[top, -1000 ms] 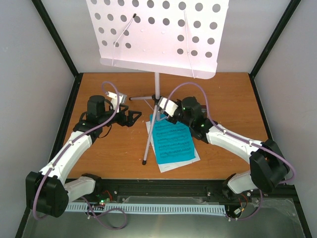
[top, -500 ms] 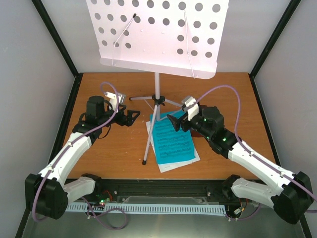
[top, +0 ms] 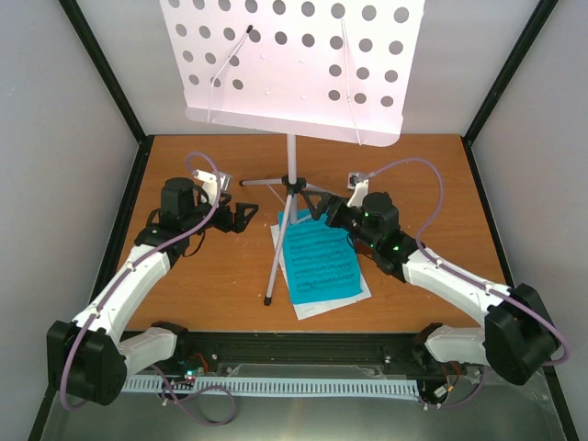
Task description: Pack up the instrument practice props
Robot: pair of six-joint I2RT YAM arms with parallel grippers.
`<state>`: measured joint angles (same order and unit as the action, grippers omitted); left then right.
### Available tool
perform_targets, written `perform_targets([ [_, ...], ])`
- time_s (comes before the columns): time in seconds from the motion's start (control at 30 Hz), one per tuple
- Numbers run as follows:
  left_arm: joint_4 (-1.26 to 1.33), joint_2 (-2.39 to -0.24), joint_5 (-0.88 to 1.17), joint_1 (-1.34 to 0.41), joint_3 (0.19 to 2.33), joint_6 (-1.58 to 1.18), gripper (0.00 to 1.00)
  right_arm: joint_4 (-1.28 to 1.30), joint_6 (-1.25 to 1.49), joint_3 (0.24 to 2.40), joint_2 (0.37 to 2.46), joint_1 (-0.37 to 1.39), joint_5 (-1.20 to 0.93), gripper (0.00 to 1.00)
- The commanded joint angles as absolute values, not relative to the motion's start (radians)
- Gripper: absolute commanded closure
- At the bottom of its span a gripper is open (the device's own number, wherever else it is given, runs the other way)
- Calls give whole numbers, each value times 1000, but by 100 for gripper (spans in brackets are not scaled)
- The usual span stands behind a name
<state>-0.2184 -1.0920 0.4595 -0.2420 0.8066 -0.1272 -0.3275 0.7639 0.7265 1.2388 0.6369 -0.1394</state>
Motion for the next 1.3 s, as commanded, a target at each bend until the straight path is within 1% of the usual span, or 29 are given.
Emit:
perform_targets([
  [0.0,-222,-1113,459,-238,812,-104,1,-453,1187,763,1316,631,-159,0],
  [0.1,-219,-1120,468,-237,812,-106,0,-533,1314,762,1372,632,-185,0],
  [0.23,-220,-1135,469,-238,812,-110,1,-457,1335,829,1436,632,-159,0],
  [0.3,-220,-1140,476,-238,814,-112,1,-451,1337,857,1463,632,-167,3],
  [0.4,-219,-1147,480,-238,812,-115,0,-455,1339,868,1482,632,-161,9],
  [0.63,-214,-1153,487,-238,815,-121,1,-496,1377,807,1456,635,-114,31],
  [0.7,-214,-1157,493,-238,815,-123,0,-478,1383,802,1447,639,-106,33],
  [0.8,-218,-1155,487,-237,817,-124,0,-459,1414,780,1433,654,-69,40],
  [1.03,-220,-1145,483,-238,817,-125,1,-504,1458,768,1431,672,-68,41],
  [1.27,-219,-1133,477,-238,815,-124,1,-533,1475,782,1442,684,-57,45],
])
